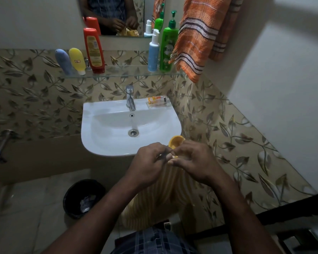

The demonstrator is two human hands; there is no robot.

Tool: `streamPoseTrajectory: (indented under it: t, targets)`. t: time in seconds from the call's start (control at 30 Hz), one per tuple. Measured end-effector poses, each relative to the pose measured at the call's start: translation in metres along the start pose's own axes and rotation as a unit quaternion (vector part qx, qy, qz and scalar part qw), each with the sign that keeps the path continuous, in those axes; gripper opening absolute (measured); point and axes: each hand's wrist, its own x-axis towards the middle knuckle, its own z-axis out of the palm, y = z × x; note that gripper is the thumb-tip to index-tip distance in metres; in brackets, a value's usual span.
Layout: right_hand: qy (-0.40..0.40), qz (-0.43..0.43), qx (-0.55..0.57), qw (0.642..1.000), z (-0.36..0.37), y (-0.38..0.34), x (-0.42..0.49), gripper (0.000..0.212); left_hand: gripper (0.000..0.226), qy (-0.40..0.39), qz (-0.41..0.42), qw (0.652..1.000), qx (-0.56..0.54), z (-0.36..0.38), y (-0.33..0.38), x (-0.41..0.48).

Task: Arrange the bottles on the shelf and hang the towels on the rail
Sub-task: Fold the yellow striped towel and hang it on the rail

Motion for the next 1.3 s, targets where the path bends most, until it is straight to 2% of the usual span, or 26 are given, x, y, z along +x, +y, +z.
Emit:
streamPoseTrajectory:
  t: [0.13, 0.3, 0.47, 0.67, 0.83, 0.97, 1.07, 1.2, 1.3]
  targets:
    - [0.013, 0.001, 0.022, 1.000, -0.004, 0.005, -0.001, 0.024, 0.008, -0.017, 0.009, 0.999, -0.031, -0.008, 0.003, -0.001]
    - [0.062, 0.031, 0.020, 0.997, -0.018, 0.016, -0.003, 0.016, 0.021, -0.054, 0.011, 0.997, 0.051, -0.015, 0.000, -0.011]
    - [0.117, 0.071, 0.014, 0.990, -0.033, 0.024, -0.004, 0.018, 0.025, -0.017, 0.008, 0.993, 0.116, -0.014, -0.006, -0.017]
    - [0.140, 0.082, 0.004, 0.987, -0.040, 0.029, -0.005, 0.011, 0.025, -0.001, 0.022, 0.980, 0.197, -0.016, -0.015, -0.014]
    - [0.170, 0.070, 0.000, 0.983, -0.042, 0.027, -0.003, 0.012, 0.026, 0.012, 0.048, 0.986, 0.159, -0.016, -0.013, -0.014]
    - [0.201, 0.075, -0.002, 0.977, -0.046, 0.026, -0.002, 0.013, 0.031, -0.024, 0.080, 0.985, 0.148, -0.017, -0.010, -0.014]
    - [0.222, 0.089, 0.010, 0.971, -0.048, 0.024, -0.002, 0.012, 0.024, -0.062, 0.095, 0.975, 0.189, -0.014, -0.014, -0.011]
    - [0.225, 0.091, 0.009, 0.970, -0.048, 0.022, 0.000, 0.012, 0.030, -0.096, 0.055, 0.960, 0.258, -0.008, -0.021, -0.007]
    - [0.235, 0.094, 0.007, 0.967, -0.047, 0.022, 0.001, 0.011, 0.038, -0.090, 0.036, 0.953, 0.288, -0.007, -0.027, -0.006]
